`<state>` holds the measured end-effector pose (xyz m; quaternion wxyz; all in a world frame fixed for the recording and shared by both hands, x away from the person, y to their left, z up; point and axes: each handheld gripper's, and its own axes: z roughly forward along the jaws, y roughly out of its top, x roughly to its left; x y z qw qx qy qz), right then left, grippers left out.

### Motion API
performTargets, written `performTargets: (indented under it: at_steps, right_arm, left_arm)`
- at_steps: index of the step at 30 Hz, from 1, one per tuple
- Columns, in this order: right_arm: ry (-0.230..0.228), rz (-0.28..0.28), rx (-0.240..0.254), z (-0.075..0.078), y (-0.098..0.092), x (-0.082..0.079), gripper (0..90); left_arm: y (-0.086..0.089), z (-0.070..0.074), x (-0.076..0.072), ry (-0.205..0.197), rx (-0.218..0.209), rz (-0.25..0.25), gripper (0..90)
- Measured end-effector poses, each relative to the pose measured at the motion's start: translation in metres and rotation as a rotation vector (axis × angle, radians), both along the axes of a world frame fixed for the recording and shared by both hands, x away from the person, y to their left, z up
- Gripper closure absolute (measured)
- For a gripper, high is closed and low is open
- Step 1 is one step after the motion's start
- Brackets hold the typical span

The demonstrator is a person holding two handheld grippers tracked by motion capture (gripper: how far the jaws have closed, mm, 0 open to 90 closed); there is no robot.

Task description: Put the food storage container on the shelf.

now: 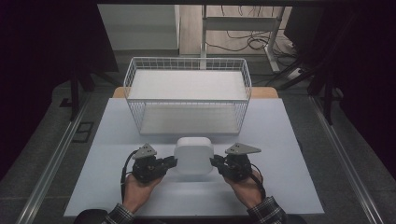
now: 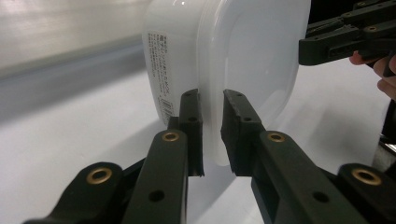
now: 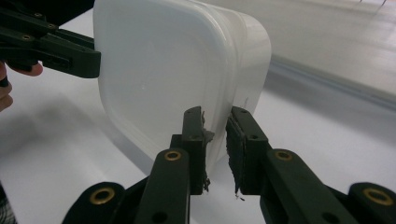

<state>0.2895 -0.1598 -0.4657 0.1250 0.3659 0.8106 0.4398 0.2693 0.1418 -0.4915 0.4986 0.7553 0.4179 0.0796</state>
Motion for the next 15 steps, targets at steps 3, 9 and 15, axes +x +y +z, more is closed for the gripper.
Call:
performTargets:
  at_steps: [3,9,15]
  right_arm:
    - [-0.017,-0.001,0.000,0.004,0.004,0.008,76.6]
    - [-0.037,-0.004,0.005,0.006,0.010,0.021,76.5]
    - [-0.059,-0.020,0.014,0.007,0.017,0.042,76.2]
  left_arm:
    - [0.003,0.002,0.007,-0.005,-0.008,0.014,78.8]
    - [0.007,0.006,0.020,-0.017,-0.007,0.033,78.6]
    - [0.010,0.011,0.039,-0.042,-0.001,0.065,78.4]
